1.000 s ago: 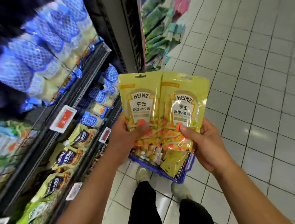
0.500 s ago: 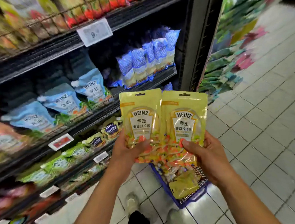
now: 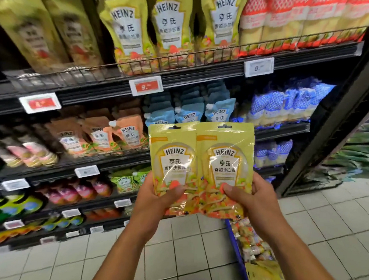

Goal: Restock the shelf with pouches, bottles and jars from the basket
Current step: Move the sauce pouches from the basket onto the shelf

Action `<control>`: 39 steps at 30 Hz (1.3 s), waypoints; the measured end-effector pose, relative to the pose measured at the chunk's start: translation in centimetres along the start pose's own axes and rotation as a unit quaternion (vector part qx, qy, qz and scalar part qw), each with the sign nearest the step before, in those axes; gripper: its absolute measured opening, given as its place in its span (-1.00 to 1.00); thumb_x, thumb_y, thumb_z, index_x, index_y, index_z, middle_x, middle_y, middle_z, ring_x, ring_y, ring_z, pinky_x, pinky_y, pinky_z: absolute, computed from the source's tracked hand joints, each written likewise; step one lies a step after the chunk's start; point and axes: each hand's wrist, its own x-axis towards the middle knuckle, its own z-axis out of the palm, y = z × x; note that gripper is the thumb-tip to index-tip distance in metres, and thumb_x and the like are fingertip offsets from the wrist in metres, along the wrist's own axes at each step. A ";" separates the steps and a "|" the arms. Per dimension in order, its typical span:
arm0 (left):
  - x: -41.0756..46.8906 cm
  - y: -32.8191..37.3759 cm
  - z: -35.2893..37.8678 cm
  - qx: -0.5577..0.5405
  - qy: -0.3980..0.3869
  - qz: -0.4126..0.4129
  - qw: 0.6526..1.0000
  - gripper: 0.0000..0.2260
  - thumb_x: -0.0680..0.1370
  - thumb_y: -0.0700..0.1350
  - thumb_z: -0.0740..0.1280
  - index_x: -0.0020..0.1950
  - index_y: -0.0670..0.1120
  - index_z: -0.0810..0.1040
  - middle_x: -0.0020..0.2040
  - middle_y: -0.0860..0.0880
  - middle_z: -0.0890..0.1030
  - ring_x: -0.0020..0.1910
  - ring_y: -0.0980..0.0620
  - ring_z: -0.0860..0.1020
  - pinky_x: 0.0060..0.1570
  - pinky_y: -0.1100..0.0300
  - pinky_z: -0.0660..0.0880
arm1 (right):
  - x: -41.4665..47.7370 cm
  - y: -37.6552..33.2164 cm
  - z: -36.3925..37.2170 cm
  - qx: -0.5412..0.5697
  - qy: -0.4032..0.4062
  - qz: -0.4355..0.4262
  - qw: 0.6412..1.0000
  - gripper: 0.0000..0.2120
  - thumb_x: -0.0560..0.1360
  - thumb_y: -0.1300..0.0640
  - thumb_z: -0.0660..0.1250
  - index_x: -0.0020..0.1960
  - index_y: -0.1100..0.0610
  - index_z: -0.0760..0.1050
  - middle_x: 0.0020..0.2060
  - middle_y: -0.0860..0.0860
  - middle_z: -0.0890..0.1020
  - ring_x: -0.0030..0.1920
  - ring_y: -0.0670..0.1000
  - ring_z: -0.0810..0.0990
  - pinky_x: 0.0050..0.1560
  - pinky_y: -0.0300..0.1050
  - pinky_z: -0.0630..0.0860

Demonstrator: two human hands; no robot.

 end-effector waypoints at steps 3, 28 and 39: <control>-2.1 1.6 -4.9 0.001 0.031 0.025 0.999 -0.46 0.27 0.04 0.61 0.22 0.12 0.58 0.13 -0.09 0.70 0.09 -0.12 0.68 -0.06 0.06 0.64 | 0.0 0.4 5.2 -0.014 -0.025 -0.009 1.000 -0.62 0.29 0.15 0.55 0.10 0.06 0.64 -0.01 0.12 0.75 0.00 0.17 0.74 -0.12 0.01 0.69; -2.8 14.8 -25.3 0.027 0.131 0.172 0.976 -0.60 0.34 0.24 0.52 0.13 0.22 0.58 0.01 -0.04 0.72 -0.20 0.00 0.67 -0.38 0.08 0.52 | 3.8 -4.2 30.6 -0.093 -0.074 -0.116 0.986 -0.75 0.44 0.20 0.51 0.07 -0.01 0.60 -0.12 -0.08 0.76 -0.15 -0.03 0.75 -0.28 -0.27 0.61; 7.5 22.4 -25.6 0.033 0.113 0.233 0.965 -0.65 0.42 0.04 0.48 0.19 0.05 0.59 0.07 -0.03 0.72 0.05 -0.05 0.69 -0.04 0.09 0.63 | 13.5 -10.2 32.8 -0.082 -0.082 -0.170 0.979 -0.74 0.45 0.22 0.50 0.09 -0.01 0.62 -0.08 -0.07 0.76 -0.09 -0.01 0.75 -0.19 -0.17 0.64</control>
